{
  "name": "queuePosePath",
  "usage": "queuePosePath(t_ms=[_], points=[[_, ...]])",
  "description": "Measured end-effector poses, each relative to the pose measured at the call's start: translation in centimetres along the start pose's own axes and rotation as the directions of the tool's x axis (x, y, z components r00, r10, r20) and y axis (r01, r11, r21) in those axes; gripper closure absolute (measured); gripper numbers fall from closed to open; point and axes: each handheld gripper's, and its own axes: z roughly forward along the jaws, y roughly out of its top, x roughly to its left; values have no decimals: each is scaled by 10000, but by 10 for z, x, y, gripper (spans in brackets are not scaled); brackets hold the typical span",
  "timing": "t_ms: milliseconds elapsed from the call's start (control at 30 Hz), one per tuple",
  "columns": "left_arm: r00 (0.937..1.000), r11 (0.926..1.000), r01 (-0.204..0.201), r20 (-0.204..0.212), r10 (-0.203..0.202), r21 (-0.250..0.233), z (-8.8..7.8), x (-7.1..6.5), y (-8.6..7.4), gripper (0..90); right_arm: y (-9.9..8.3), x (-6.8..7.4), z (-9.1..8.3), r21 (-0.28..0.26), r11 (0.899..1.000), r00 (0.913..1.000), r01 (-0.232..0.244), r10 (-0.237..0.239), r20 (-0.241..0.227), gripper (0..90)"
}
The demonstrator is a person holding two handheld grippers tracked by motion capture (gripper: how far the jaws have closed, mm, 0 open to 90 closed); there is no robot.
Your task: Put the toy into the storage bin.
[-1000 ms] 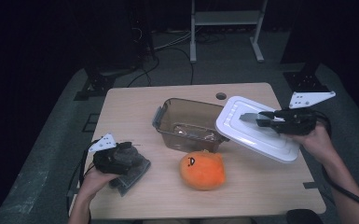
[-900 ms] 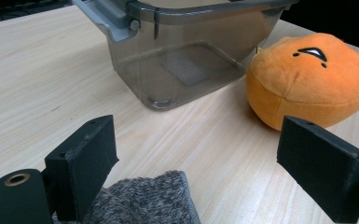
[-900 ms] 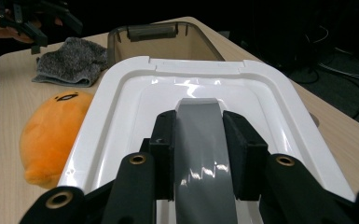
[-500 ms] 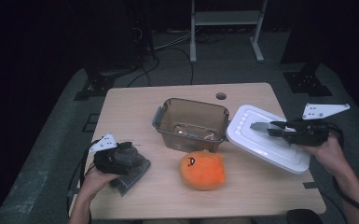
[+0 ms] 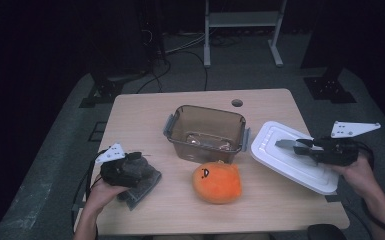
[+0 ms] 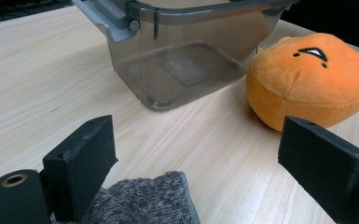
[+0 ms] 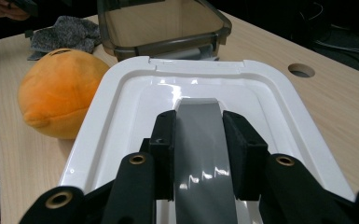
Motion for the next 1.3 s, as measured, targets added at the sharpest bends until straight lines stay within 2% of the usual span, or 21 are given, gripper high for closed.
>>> queuePosePath(t_ms=[400, 733, 1300], points=[[10000, 10000, -23, 17, 23, -15, 0, 0, 0, 106, -23, -4, 8, 113, 9993, 9993, -363, 365, -120, 653], [10000, 10000, -75, 32, 75, -54, 0, -1, 1, 106, -36, -4, 18, 334, 9985, 9989, -430, 436, -181, 653], [10000, 9999, -56, 13, 56, -92, -2, -1, 2, 106, -58, -3, 39, 644, 9944, 9948, -843, 877, -526, 652]])
